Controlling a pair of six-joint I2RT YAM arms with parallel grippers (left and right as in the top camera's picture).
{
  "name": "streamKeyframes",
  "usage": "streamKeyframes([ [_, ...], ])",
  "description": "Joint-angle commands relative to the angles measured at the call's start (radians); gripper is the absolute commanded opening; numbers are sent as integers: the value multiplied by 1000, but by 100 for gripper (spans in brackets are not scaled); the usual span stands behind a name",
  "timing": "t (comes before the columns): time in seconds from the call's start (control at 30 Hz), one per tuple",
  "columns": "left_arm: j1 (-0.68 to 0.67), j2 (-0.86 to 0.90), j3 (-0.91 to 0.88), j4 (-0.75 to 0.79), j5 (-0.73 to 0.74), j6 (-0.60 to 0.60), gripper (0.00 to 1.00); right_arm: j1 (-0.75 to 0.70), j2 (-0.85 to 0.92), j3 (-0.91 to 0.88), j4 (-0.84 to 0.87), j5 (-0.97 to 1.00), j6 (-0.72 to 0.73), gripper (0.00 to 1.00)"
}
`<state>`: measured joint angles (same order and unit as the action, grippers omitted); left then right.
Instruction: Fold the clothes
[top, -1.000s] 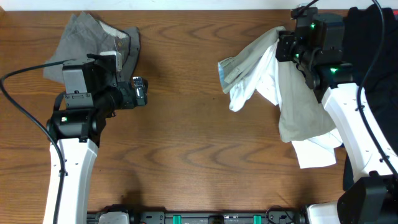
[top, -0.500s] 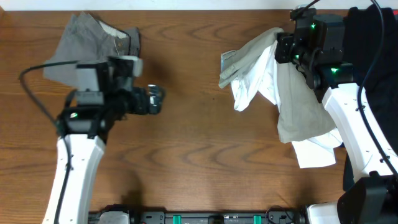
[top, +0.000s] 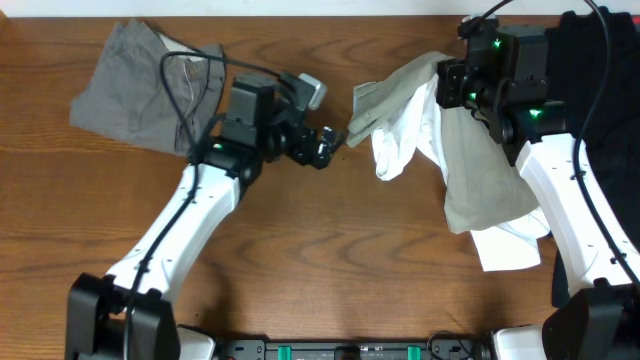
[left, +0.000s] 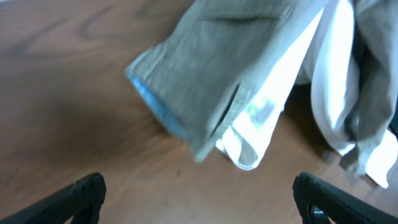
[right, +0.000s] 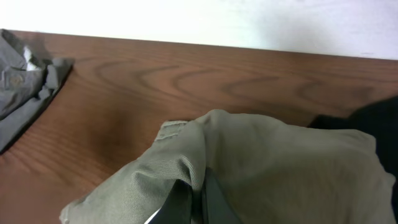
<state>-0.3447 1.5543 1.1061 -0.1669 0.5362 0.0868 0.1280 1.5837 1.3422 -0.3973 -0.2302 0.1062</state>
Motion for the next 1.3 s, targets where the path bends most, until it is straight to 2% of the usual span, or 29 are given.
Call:
streamKeyframes([
  [0.0,-29,32,13,54,10,13,98,9,-41,38,3,-61,1,1],
  [0.47,-133,187,13,257,8,2,98,10,-41,38,-1,-193,2,1],
  [0.53,-129,195,13,258,-8,2,80,10,-41,38,-4,-193,2,1],
  [0.57,-125,195,13,258,-12,2,57,10,-41,38,-5,-193,1,1],
  [0.63,-113,194,13,258,-28,2,38,10,-41,38,-5,-193,1,1],
  [0.77,-71,177,13,258,-28,-34,25,10,-41,38,-5,-192,0,1],
  [0.87,-36,143,13,254,-26,-66,7,10,-41,38,-5,-192,0,1],
  [0.97,-13,89,13,242,-24,-66,6,10,-41,38,-5,-193,1,1],
  [1.0,-7,67,13,235,-24,-66,6,10,-41,38,-5,-193,1,6],
  [1.03,-1,43,13,227,-24,-66,6,10,-41,38,-5,-193,1,25],
  [1.1,13,-5,13,217,-24,-75,6,10,-41,38,-6,-193,1,83],
  [1.13,23,-29,13,217,-24,-89,6,10,-41,38,-11,-193,0,99],
  [1.27,62,-132,13,217,-24,-108,6,10,-60,38,-58,-202,-42,99],
])
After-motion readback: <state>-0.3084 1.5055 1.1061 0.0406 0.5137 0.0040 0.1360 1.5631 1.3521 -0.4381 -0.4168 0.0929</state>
